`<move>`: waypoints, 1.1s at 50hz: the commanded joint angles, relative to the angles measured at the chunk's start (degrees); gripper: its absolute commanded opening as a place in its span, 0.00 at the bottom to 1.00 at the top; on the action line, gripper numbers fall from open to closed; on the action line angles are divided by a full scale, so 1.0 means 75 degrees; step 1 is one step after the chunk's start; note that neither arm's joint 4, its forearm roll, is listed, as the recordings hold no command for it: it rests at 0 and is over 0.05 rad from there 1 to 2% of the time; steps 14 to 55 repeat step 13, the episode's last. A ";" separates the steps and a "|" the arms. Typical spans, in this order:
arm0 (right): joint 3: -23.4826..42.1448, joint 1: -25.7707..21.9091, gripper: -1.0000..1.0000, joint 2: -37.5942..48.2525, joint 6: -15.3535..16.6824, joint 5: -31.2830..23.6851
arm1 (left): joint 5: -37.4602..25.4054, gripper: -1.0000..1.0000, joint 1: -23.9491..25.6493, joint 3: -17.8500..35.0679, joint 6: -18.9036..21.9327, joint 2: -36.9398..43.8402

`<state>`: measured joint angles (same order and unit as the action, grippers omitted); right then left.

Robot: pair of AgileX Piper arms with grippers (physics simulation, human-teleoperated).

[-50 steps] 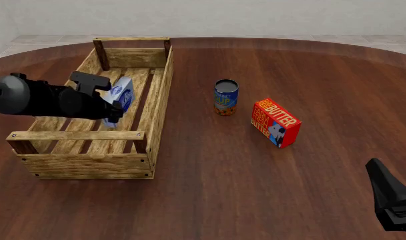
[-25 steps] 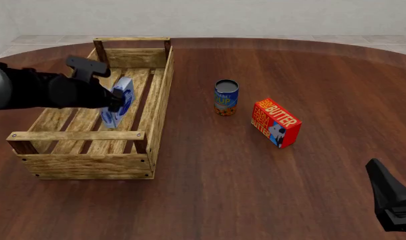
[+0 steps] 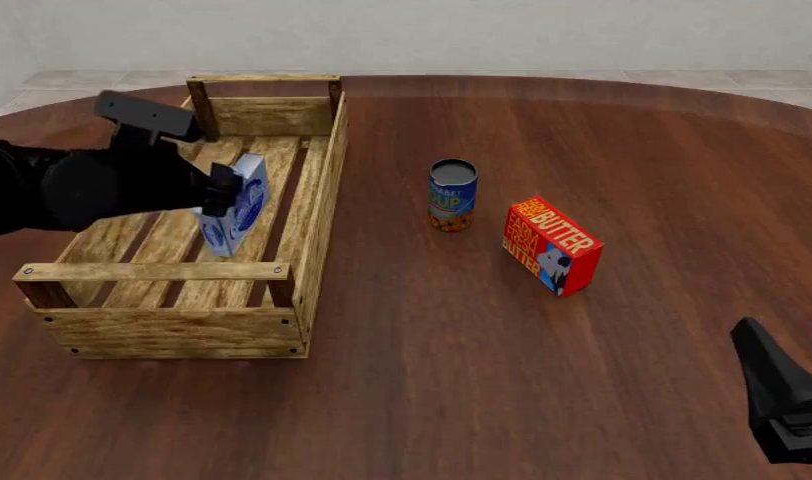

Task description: Pick up the cream cheese and put it in the tray.

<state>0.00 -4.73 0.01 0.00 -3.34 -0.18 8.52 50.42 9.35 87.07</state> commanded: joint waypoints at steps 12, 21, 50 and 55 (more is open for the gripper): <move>0.0000 -0.0026 1.00 0.0000 0.0012 0.0002 | 0.0052 1.00 0.0272 -0.0989 0.0198 -0.1777; 0.0000 -0.0024 1.00 0.0000 0.0014 0.0010 | 0.0032 1.00 0.0291 -0.1015 0.0217 -0.1858; 0.0000 -0.0024 1.00 0.0000 0.0014 0.0010 | 0.0032 1.00 0.0291 -0.1015 0.0217 -0.1858; 0.0000 -0.0024 1.00 0.0000 0.0014 0.0010 | 0.0032 1.00 0.0291 -0.1015 0.0217 -0.1858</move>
